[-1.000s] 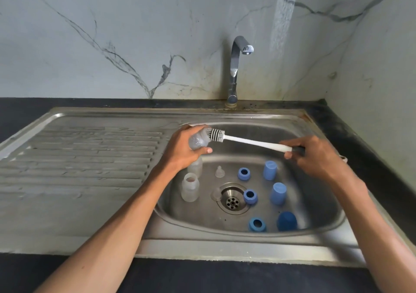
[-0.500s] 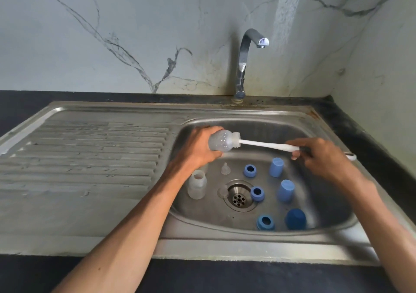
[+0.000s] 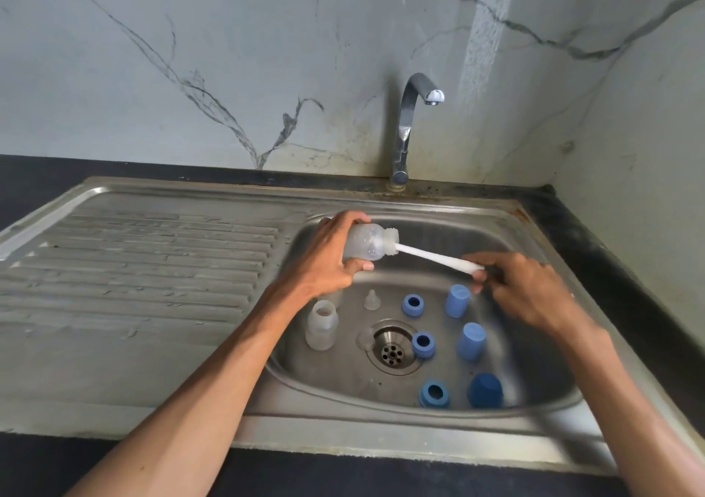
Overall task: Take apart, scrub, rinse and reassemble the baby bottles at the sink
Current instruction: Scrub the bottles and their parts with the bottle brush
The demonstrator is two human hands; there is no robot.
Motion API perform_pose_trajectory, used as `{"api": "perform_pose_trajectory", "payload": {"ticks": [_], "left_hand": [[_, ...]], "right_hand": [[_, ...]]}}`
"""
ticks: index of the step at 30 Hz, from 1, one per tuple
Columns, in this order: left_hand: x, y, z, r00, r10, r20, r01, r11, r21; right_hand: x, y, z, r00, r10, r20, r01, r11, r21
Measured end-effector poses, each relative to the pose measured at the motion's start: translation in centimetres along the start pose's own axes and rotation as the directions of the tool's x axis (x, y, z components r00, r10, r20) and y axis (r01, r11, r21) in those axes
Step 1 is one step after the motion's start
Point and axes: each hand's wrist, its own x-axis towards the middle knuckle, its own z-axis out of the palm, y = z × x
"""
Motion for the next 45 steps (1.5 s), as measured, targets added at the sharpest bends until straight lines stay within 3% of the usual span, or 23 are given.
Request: {"api": "perform_pose_trajectory", "payload": {"ticks": [4,8,11,13,15,17,20,22,23,25,28,30,34,37,41,45], "left_hand": [[0.1,-0.5,-0.7,0.998,-0.037,-0.057,0.031,0.994,-0.105],[0.1,-0.1,-1.5,0.994,-0.110,-0.009,0.102,0.942,-0.320],[0.2,0.4,-1.6,0.974,-0.224,-0.018,0.182,0.835,-0.520],[0.4,0.6,-1.8,0.959,-0.281,-0.032,0.201,0.757,-0.622],[0.5,0.5,-1.7,0.958,-0.284,-0.044,0.188,0.736,-0.650],[0.4,0.5,-1.7,0.952,-0.302,-0.057,0.185,0.710,-0.679],[0.3,0.1,-1.3,0.941,-0.337,-0.012,0.229,0.666,-0.710],[0.2,-0.1,-0.9,0.944,-0.329,0.039,0.274,0.709,-0.649],[0.1,-0.2,-0.7,0.944,-0.324,0.055,0.289,0.737,-0.611],[0.1,-0.4,-0.6,0.943,-0.329,0.058,0.294,0.736,-0.610],[0.2,-0.9,-1.1,0.945,-0.323,0.048,0.266,0.679,-0.685],[0.2,-1.1,-1.3,0.935,-0.352,0.041,0.257,0.592,-0.764],[0.5,-0.1,-1.6,0.930,-0.348,0.115,0.260,0.404,-0.877],[0.1,0.4,-1.5,0.927,-0.310,0.210,0.325,0.388,-0.863],[-0.3,0.4,-1.4,0.903,-0.338,0.265,0.385,0.365,-0.848],[-0.3,0.5,-1.9,0.874,-0.368,0.318,0.441,0.321,-0.838]], "right_hand": [[0.2,0.7,-0.8,0.990,0.035,-0.137,-0.013,0.988,0.154],[0.1,0.7,-0.8,0.953,-0.080,-0.291,0.133,0.977,0.168],[-0.2,0.2,-0.8,0.956,-0.066,-0.286,0.114,0.982,0.153],[-0.1,0.2,-0.4,0.983,-0.020,-0.181,0.052,0.983,0.176],[0.2,0.3,0.3,0.998,-0.011,-0.054,0.021,0.980,0.200],[0.4,0.3,0.4,1.000,0.001,-0.013,0.001,0.981,0.195],[0.4,0.4,-0.6,0.978,-0.010,-0.210,0.050,0.981,0.187],[0.0,0.2,-1.1,0.915,-0.103,-0.390,0.165,0.978,0.128],[-0.2,0.1,-1.1,0.901,-0.141,-0.410,0.191,0.978,0.083],[-0.5,-0.2,-1.0,0.930,-0.136,-0.342,0.164,0.985,0.055],[0.0,-0.3,-0.5,0.987,-0.107,-0.121,0.117,0.990,0.076],[0.4,-0.3,-0.2,0.991,-0.127,-0.044,0.132,0.982,0.138],[0.8,0.0,0.1,0.970,-0.058,-0.236,0.124,0.953,0.275],[0.8,0.6,0.0,0.945,-0.054,-0.324,0.166,0.930,0.329],[1.4,1.2,0.3,0.901,-0.195,-0.388,0.293,0.933,0.210],[2.1,1.6,0.7,0.905,-0.189,-0.382,0.284,0.936,0.209]]}}
